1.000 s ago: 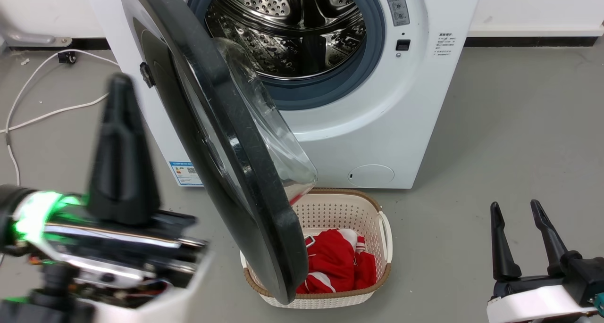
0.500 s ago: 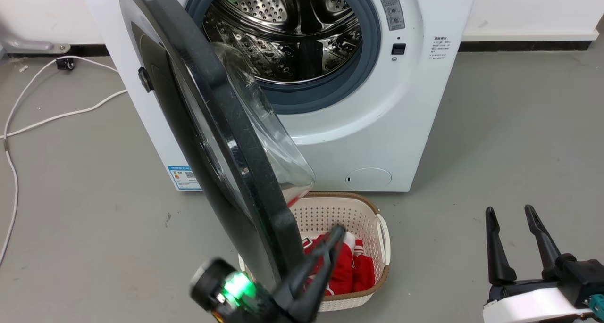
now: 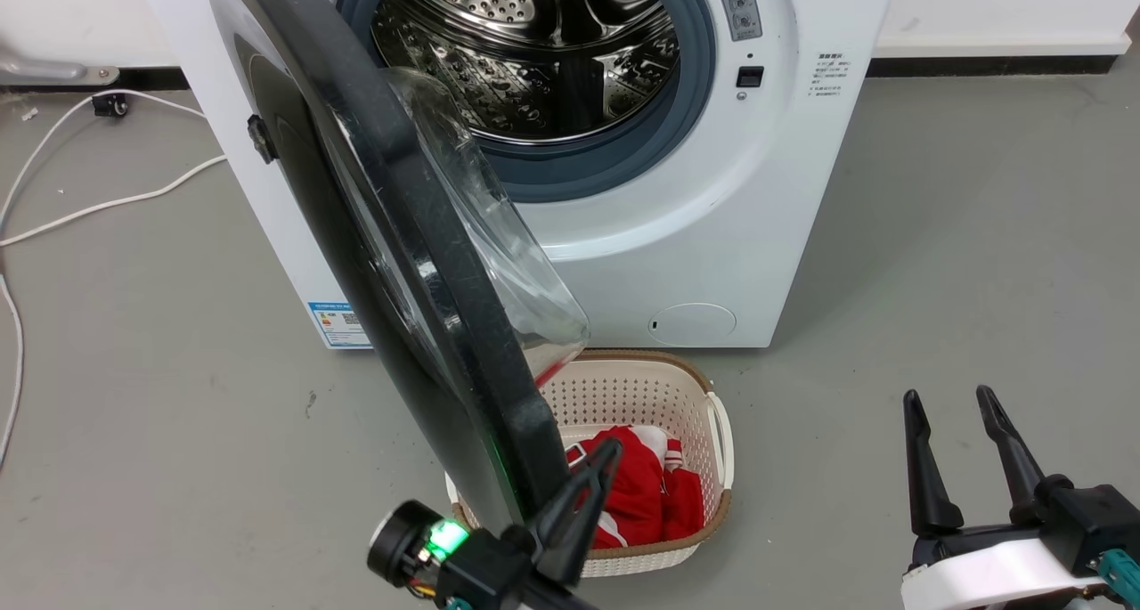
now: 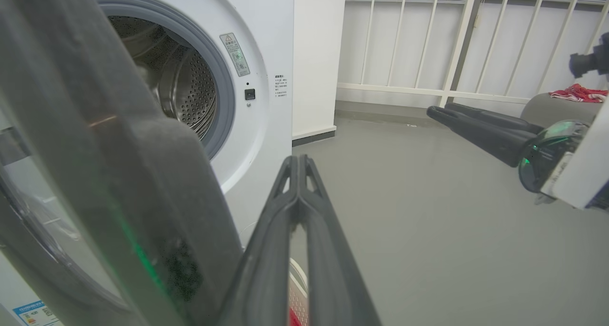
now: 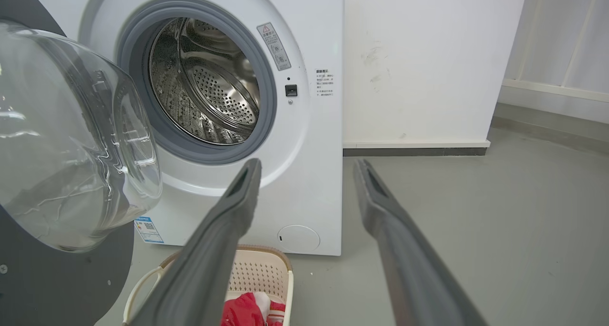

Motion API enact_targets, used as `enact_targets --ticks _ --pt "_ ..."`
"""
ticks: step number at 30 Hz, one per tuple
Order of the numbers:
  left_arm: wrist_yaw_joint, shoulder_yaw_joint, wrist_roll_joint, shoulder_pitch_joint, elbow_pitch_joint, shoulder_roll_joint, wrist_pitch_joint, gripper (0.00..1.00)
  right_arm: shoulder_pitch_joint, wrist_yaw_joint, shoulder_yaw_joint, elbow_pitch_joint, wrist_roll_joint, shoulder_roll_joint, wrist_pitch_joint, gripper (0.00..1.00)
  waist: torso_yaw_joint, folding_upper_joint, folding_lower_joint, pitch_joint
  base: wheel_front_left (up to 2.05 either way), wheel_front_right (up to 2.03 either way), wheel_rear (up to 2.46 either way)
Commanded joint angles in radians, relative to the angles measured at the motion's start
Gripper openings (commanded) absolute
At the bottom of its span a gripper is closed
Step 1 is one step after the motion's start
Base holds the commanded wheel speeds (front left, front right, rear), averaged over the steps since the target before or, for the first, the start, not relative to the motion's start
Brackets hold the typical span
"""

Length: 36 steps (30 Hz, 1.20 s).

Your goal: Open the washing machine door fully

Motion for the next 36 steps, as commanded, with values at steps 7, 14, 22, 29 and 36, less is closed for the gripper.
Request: enact_targets --ticks 7,14,22,29,36 --pt "0.029 0.058 0.009 -0.061 0.026 -0.021 -0.002 0.0 -0.018 -0.001 0.008 0.013 0.012 0.002 -0.002 1.0 -0.007 -0.0001 0.0 0.011 0.0 0.0 0.0" --pt "0.036 0.093 0.005 -0.027 0.011 -0.027 -0.002 0.0 -0.015 -0.001 0.009 0.022 0.02 0.002 -0.002 1.0 0.006 -0.0001 0.0 0.015 0.0 0.0 0.0" --pt "0.043 0.126 0.012 0.058 -0.039 -0.019 -0.001 0.0 -0.009 -0.001 0.006 0.026 0.016 0.002 -0.002 1.0 0.091 -0.0001 0.0 0.022 0.0 0.0 0.0" --pt "0.044 0.155 0.023 0.123 -0.094 -0.009 -0.001 0.0 -0.006 -0.001 -0.011 0.026 0.007 0.002 0.002 1.0 0.214 -0.0001 0.0 0.021 0.0 0.0 0.0" --pt "0.056 0.2 0.023 0.157 -0.094 -0.009 -0.001 0.0 -0.013 -0.001 -0.018 0.027 0.006 0.002 0.004 1.0 0.341 -0.0001 0.0 0.015 0.0 0.0 0.0"
